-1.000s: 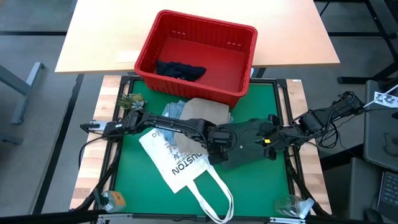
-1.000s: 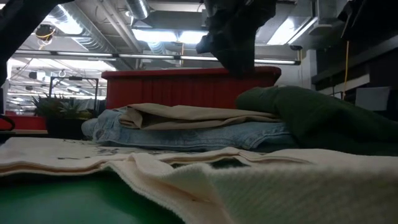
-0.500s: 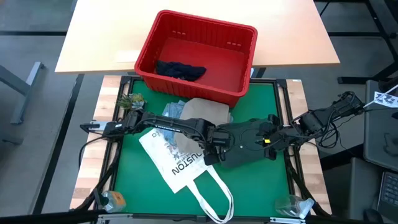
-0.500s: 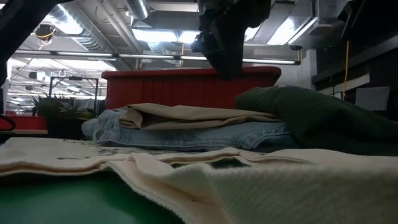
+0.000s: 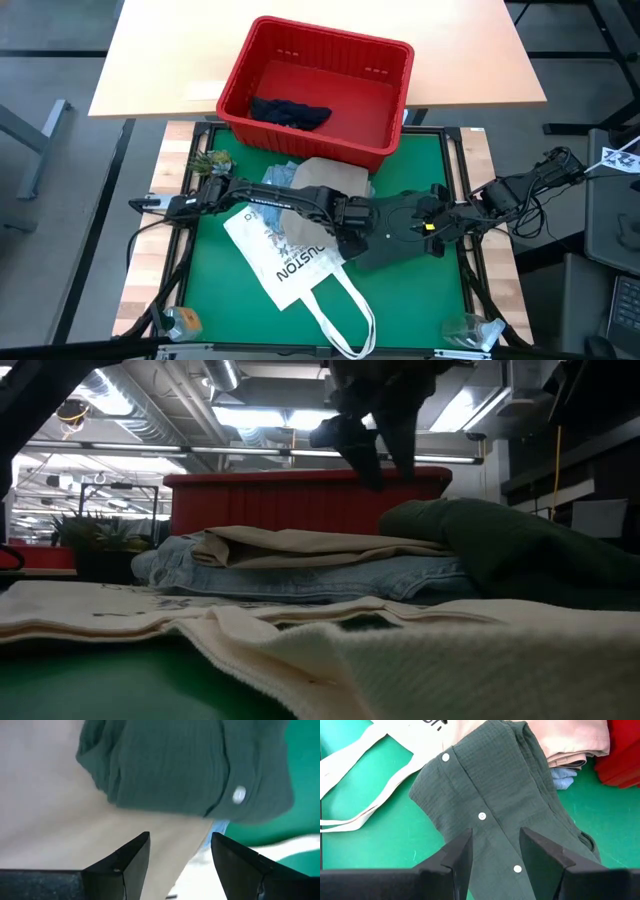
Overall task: Fold Laundry from Bin
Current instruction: Stack the green shirt on top of the beige shorts
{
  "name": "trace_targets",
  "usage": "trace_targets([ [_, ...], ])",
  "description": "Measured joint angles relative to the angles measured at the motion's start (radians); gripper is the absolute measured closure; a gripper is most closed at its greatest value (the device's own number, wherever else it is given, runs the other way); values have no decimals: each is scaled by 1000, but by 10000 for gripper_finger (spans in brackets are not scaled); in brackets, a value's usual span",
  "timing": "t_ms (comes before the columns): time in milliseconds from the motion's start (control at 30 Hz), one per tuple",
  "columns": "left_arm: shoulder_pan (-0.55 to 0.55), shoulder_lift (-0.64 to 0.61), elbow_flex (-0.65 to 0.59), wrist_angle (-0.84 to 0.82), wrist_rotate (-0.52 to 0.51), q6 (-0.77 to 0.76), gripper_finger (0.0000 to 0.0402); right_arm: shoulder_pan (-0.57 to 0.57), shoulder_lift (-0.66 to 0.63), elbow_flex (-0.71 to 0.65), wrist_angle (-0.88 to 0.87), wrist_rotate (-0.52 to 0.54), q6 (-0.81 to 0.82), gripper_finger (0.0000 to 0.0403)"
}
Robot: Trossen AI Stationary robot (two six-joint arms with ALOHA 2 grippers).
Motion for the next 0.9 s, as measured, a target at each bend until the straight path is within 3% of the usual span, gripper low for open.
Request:
trace_targets([
  [400, -21, 0, 0, 89, -56, -157, 197, 0, 0, 0, 0, 0, 0, 240],
  [667, -40, -118, 0, 11, -108, -107, 197, 0, 0, 0, 3, 0, 0, 240],
  [900, -54, -194, -15, -99, -226, -99, 197, 0, 0, 0, 12, 0, 0, 240],
])
